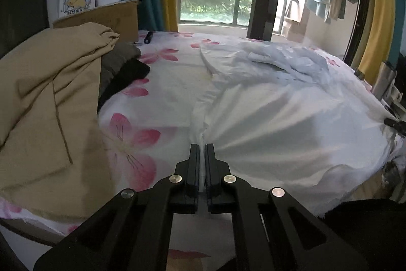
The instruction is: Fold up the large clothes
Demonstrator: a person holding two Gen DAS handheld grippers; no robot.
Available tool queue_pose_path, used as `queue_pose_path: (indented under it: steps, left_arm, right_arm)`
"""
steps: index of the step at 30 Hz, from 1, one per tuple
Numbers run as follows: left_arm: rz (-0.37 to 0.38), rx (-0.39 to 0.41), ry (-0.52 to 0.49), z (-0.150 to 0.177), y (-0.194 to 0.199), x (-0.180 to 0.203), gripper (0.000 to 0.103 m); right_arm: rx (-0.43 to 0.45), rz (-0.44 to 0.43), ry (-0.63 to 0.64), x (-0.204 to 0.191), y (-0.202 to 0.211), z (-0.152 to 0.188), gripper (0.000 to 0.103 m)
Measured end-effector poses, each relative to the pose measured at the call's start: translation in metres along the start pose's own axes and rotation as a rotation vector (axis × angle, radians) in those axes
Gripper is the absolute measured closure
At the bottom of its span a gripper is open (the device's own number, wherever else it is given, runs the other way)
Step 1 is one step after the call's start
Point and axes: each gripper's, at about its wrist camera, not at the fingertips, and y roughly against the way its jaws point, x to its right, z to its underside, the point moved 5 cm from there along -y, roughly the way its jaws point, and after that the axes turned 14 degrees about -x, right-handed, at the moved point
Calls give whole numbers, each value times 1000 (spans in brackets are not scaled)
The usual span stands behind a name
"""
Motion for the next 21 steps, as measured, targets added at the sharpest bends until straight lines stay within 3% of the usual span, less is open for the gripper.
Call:
queue_pose_path:
  steps: [5, 7, 8, 9, 11, 12, 13, 16, 17, 18, 19, 20, 21]
  left_arm:
    - [20, -67, -5, 6, -16, 2, 98]
    - [34, -121, -1, 14, -28, 3, 89]
    - [41, -111, -3, 16, -28, 3, 86]
    - [42, -111, -8, 17, -28, 4, 78]
    - [61, -107, -20, 18, -28, 8, 66]
    - [60, -104, -28, 18, -28, 11, 61]
    - [43, -99, -42, 19, -29, 15, 59]
    - [-35, -83, -81, 22, -31, 25, 55]
    - [-46, -77, -82, 23, -30, 27, 55]
    - [-35, -76, -73, 23, -30, 27, 55]
    - [-24, -79, -73, 22, -30, 29, 56]
    - [-20, -81, -82, 22, -29, 29, 65]
    - [-6, -82, -101, 22, -28, 33, 91]
  right_arm:
    - [-41, 27, 13, 0, -11, 0, 95]
    - [-71, 36, -5, 5, -20, 6, 93]
    - [-85, 39, -13, 7, -23, 8, 92]
    - [-77, 38, -16, 8, -23, 10, 88]
    - [-73, 58, -17, 11, -20, 13, 63]
    - [-77, 74, -21, 13, -20, 15, 44]
    - [-80, 87, -28, 16, -19, 18, 39]
    - [-65, 62, -44, 19, -15, 24, 38]
    - [-63, 61, -39, 17, -14, 26, 39]
    - [-61, 62, -26, 13, -13, 27, 49]
    - [-55, 49, -9, 9, -12, 27, 71]
    - [-55, 27, 1, 4, -11, 27, 82]
    - [-57, 10, 4, 1, -11, 27, 95]
